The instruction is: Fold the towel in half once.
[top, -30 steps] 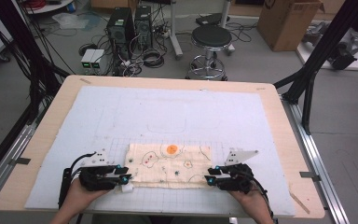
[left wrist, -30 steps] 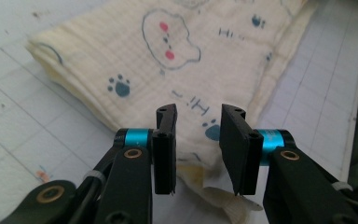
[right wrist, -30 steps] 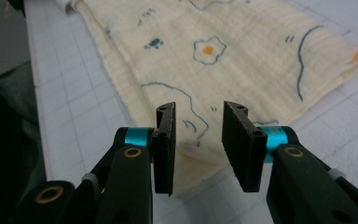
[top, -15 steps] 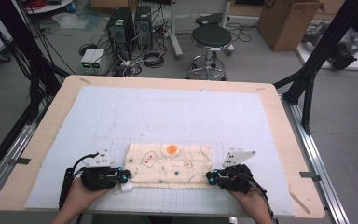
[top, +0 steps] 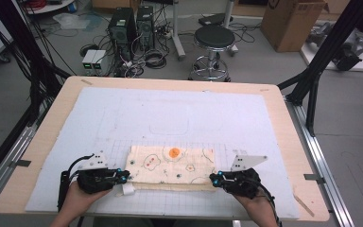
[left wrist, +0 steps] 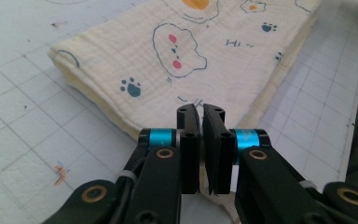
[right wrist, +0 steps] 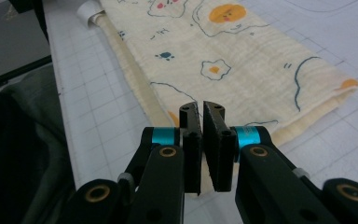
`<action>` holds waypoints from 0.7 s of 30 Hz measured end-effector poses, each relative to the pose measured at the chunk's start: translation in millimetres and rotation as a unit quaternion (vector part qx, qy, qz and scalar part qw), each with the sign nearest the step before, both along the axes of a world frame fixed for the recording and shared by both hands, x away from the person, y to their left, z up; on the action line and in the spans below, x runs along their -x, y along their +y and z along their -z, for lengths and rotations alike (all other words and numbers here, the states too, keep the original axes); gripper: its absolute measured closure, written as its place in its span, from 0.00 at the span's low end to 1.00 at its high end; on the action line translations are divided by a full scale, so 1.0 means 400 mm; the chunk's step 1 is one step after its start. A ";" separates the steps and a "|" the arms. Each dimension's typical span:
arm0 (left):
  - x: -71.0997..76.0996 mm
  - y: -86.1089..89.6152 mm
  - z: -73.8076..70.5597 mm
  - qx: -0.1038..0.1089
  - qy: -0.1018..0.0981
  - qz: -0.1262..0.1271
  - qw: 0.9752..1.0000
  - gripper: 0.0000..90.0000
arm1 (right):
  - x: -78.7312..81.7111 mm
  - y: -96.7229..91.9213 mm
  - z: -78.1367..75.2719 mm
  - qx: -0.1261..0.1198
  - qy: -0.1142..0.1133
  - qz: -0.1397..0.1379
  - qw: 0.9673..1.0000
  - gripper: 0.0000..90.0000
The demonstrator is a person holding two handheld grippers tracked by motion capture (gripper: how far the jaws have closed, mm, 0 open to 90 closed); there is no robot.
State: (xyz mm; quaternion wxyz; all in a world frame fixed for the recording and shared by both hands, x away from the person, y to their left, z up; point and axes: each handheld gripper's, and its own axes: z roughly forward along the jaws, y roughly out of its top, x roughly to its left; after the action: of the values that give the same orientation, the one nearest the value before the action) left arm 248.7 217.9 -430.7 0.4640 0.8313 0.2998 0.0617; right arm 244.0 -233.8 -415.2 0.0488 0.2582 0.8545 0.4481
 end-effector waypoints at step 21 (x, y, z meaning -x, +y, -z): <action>0.015 0.004 0.001 0.019 0.015 0.030 0.999 0.76 | 0.017 -0.013 0.027 0.007 0.033 -0.009 0.999 0.90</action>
State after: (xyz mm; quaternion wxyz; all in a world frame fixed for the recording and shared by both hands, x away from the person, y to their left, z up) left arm 242.8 219.4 -431.3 0.4768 0.8317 0.2830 0.0293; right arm 237.2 -239.0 -425.9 0.0180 0.2650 0.8609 0.4338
